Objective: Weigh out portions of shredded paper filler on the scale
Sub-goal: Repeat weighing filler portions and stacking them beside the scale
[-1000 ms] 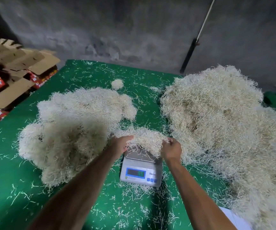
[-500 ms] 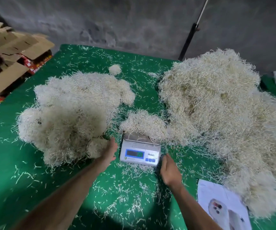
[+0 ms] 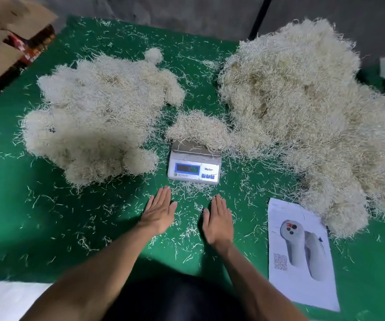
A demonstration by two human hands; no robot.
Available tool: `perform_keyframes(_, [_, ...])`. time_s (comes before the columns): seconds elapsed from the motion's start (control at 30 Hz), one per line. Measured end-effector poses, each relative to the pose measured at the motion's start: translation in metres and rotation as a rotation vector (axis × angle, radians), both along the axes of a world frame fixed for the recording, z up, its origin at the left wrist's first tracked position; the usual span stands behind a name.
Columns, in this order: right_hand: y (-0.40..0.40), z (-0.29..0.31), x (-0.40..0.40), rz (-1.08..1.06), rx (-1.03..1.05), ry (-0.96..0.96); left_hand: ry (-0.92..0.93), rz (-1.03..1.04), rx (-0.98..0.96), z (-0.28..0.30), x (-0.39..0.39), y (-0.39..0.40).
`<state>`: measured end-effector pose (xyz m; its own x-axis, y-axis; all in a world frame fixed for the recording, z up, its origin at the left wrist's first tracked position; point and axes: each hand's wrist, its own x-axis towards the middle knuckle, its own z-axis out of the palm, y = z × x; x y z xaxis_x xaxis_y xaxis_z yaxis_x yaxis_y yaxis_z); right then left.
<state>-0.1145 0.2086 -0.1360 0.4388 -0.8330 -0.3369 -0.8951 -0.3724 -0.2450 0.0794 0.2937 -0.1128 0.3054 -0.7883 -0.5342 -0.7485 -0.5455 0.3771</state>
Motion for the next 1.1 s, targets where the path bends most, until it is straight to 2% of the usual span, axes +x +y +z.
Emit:
perform_keyframes(0.2, [0.002, 0.001, -0.003, 0.039, 0.026, 0.064, -0.03, -0.057, 0.046, 0.003, 0.003, 0.003])
perform_keyframes(0.5, [0.016, -0.003, -0.01, 0.007, 0.002, 0.008, -0.031, -0.072, 0.022, -0.008, -0.001, 0.012])
perform_keyframes(0.7, [0.009, 0.007, -0.005, -0.12, -0.079, -0.112, 0.063, 0.074, -0.034, -0.004, 0.002, 0.005])
perform_keyframes(0.8, [-0.023, 0.025, 0.01, -0.282, -0.105, -0.247, 0.226, 0.198, -0.143, 0.011, 0.024, -0.017])
perform_keyframes(0.9, [-0.064, 0.051, 0.032, -0.316, -0.142, -0.394, 0.323, 0.285, -0.351, 0.03, 0.048, -0.045])
perform_keyframes(1.0, [-0.103, 0.082, 0.057, -0.207, -0.249, -0.511, 0.292, 0.373, -0.479, 0.052, 0.065, -0.077])
perform_keyframes(1.1, [-0.135, 0.105, 0.085, -0.025, -0.345, -0.504, 0.214, 0.431, -0.582, 0.075, 0.076, -0.114])
